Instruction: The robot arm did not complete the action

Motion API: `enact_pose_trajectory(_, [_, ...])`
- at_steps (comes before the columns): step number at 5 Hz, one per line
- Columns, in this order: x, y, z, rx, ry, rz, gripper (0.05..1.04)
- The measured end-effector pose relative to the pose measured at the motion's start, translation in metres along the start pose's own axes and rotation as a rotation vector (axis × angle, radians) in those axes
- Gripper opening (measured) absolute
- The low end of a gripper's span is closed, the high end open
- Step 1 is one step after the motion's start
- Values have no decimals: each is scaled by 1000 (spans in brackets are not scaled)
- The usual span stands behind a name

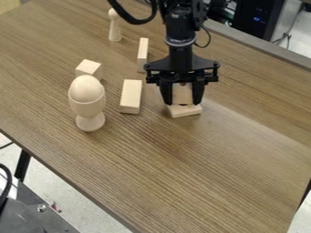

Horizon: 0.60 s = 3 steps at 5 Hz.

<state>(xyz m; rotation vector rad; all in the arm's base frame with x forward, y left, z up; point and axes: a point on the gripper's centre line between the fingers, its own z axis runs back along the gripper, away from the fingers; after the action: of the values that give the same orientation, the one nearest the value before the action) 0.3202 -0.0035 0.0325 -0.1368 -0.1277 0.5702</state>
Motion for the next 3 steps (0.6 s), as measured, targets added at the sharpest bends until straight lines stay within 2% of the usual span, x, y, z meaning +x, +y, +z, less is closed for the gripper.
enact_pose_trajectory(1, [-3,0,1,12,2,29,611])
enact_pose_trajectory(2, [-12,-3,1,69,28,40,611])
enact_pose_trajectory(3, [-10,-11,-1,145,63,-12,611])
